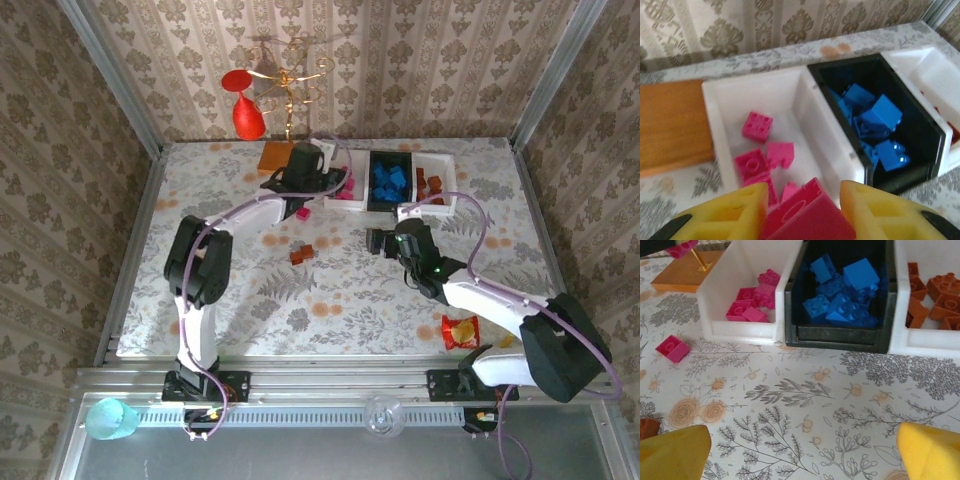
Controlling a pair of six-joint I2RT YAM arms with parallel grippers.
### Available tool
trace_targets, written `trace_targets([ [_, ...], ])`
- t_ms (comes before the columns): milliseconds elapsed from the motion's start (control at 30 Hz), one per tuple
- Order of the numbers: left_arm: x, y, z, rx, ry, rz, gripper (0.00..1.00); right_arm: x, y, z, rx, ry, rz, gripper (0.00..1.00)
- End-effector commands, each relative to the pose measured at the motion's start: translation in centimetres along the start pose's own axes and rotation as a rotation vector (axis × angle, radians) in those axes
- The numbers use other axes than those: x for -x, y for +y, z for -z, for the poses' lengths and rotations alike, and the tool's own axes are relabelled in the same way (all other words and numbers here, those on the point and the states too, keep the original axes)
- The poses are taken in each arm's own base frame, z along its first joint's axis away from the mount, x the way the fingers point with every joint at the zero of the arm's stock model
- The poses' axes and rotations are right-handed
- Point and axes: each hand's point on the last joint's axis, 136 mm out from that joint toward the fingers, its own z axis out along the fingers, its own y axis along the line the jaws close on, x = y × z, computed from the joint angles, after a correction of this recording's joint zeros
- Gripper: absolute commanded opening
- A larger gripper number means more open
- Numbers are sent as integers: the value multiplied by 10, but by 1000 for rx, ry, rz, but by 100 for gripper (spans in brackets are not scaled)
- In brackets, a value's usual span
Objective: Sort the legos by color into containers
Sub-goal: Pick up the lego from the top-center of the table, then place the lego in the container.
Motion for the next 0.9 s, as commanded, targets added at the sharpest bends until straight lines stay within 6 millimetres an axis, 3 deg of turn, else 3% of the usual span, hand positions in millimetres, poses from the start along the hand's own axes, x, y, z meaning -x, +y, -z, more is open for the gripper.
trace_targets([
  [0, -12, -8, -22, -26, 65, -28, 40, 6, -4, 5, -8, -33, -52, 97],
  [233, 4, -10, -54, -23, 85, -37, 43, 5, -3, 5, 2, -28, -56, 97],
  [367, 15, -15, -57, -47, 89, -29, 56, 3, -2, 3, 7, -18, -59, 97],
  [500, 31, -18, -38, -43, 57, -53, 65, 2, -1, 3, 10, -14, -57, 97],
  [633, 28, -15, -11, -28, 50, -67, 68, 4, 1, 3, 22, -17, -55, 97],
  [800, -5, 7, 39, 27, 50, -45, 69, 5, 32, 0, 155, 3, -5, 97],
  [867, -30, 24, 60, 54, 70, -16, 69, 3, 47, -1, 191, 13, 38, 97],
])
